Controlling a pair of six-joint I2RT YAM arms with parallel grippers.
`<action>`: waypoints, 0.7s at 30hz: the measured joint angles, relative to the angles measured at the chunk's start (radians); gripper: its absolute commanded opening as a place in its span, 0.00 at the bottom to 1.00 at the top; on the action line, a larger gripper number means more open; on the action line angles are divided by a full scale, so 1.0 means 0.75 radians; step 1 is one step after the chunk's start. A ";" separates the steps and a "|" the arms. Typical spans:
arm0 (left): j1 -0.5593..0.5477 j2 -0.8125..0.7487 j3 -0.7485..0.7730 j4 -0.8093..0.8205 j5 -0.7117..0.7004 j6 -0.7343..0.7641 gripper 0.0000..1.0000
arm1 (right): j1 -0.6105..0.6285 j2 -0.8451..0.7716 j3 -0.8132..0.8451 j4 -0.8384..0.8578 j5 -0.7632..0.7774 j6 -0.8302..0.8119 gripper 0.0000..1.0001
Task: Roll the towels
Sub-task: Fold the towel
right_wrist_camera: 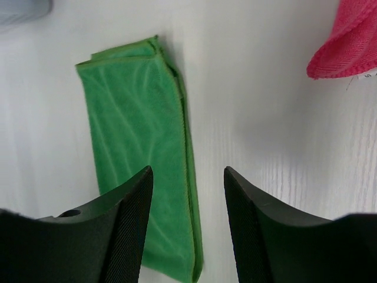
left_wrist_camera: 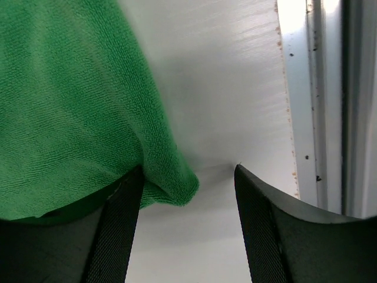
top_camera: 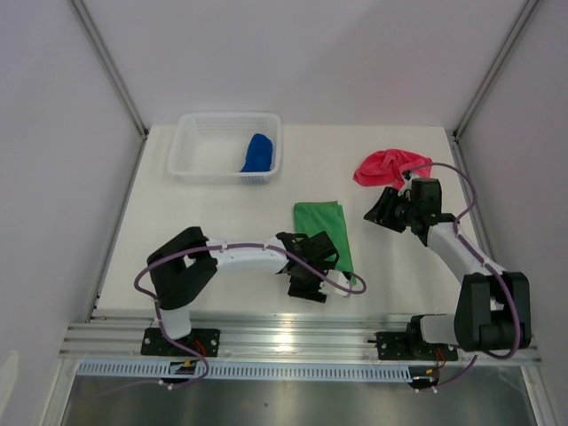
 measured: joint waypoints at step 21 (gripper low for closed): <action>0.248 -0.178 -0.169 0.010 0.105 -0.061 0.01 | 0.060 -0.601 -0.280 0.120 -0.369 -0.355 0.61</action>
